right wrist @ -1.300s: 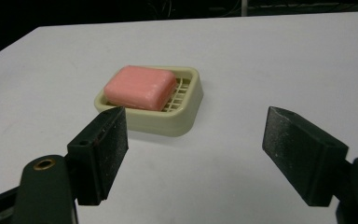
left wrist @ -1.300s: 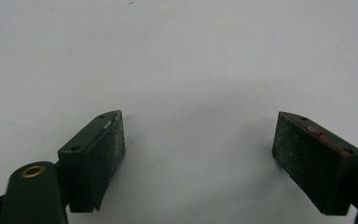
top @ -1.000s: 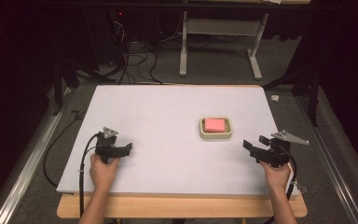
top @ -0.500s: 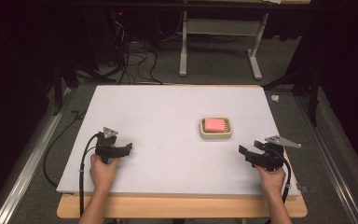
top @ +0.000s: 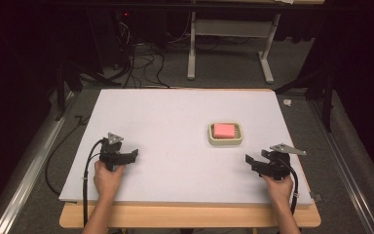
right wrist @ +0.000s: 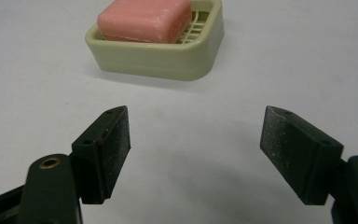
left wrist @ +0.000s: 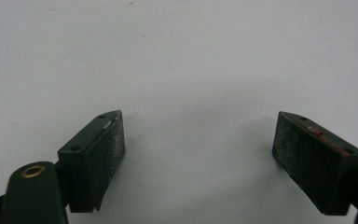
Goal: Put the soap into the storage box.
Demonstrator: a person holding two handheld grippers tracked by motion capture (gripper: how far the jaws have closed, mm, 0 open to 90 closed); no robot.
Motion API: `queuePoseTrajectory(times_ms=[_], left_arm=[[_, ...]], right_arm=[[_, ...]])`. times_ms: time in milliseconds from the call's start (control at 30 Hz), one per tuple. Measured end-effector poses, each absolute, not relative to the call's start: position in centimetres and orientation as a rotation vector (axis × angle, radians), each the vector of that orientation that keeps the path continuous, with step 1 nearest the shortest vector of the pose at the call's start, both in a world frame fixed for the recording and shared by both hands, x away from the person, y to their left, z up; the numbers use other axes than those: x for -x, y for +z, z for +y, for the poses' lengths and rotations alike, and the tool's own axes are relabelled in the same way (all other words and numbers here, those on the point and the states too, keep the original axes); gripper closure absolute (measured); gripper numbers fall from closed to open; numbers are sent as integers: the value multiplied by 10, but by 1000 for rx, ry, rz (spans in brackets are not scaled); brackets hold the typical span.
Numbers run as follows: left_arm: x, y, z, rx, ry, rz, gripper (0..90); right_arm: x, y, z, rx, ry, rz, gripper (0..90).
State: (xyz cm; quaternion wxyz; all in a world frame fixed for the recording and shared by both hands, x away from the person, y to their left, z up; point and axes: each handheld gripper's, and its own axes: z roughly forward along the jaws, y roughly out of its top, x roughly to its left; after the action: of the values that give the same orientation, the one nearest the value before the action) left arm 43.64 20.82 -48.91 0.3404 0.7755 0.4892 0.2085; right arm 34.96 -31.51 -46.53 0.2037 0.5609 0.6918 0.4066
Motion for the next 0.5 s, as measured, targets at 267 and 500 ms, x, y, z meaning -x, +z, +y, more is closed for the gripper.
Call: queuePoseTrajectory(times_ms=[267, 500], left_arm=[[-436, -489, 208, -2018, 543, 1273, 174], [-436, -489, 208, -2019, 543, 1272, 174]], right_arm=[[-354, -474, -308, -1551, 1043, 1959, 247], [-359, -480, -302, -1544, 946, 1992, 242]])
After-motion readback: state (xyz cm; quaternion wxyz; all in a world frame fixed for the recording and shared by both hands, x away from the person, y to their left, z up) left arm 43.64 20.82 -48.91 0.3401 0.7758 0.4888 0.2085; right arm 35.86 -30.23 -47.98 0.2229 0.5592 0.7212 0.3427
